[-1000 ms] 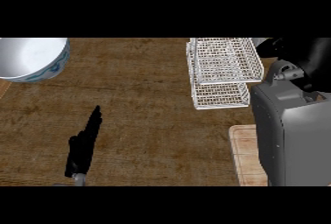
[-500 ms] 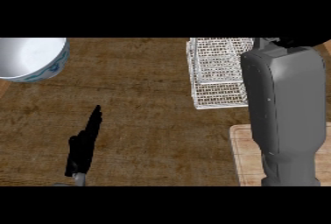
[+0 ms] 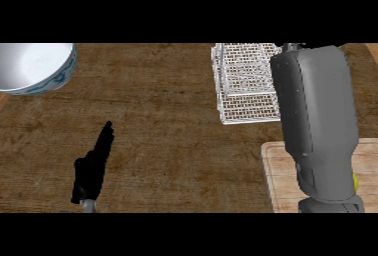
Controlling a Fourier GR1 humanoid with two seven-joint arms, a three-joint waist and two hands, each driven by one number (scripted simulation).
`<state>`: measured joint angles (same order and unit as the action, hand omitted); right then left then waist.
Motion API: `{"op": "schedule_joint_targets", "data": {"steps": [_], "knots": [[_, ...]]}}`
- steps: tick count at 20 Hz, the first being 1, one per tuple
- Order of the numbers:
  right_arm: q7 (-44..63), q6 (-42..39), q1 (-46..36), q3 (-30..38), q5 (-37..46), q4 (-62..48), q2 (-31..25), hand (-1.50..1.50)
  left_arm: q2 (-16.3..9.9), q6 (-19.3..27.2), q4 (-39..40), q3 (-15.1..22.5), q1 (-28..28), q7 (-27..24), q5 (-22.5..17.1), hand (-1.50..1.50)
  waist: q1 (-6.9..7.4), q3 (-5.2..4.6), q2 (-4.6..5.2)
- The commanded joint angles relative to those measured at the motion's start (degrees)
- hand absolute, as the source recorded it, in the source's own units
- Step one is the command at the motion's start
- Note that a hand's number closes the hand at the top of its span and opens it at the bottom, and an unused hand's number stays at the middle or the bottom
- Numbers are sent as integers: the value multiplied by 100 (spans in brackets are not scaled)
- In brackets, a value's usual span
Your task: Pick the lemon from the cutting board and place it in the tiered basket
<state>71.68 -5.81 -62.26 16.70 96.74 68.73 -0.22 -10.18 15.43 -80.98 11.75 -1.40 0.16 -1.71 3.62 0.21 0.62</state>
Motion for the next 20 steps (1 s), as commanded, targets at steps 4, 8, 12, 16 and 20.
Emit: {"op": "schedule_joint_targets", "data": {"steps": [4, 8, 12, 16, 20], "knots": [[1015, 1756, 93, 628, -598, 11, 21, -150, 47, 19, 123, -2, -57, 69, 7, 0, 11, -10, 42], [861, 2511, 189, 658, -940, 155, 21, -150, -93, -137, 161, -52, -64, 21, -24, 0, 103, -13, 39], [428, 3372, 179, 683, -982, 263, 21, -150, 41, -49, 270, -49, 30, 86, -10, 0, 54, -16, 52], [381, 4000, 324, 466, -674, 687, 21, -150, 37, -28, 152, -12, 10, 244, 20, 0, -49, -21, -27], [702, 4054, 499, 477, 504, 1165, 22, -150, 126, 78, 172, -12, -168, 142, 37, 0, -209, -34, -79]]}}
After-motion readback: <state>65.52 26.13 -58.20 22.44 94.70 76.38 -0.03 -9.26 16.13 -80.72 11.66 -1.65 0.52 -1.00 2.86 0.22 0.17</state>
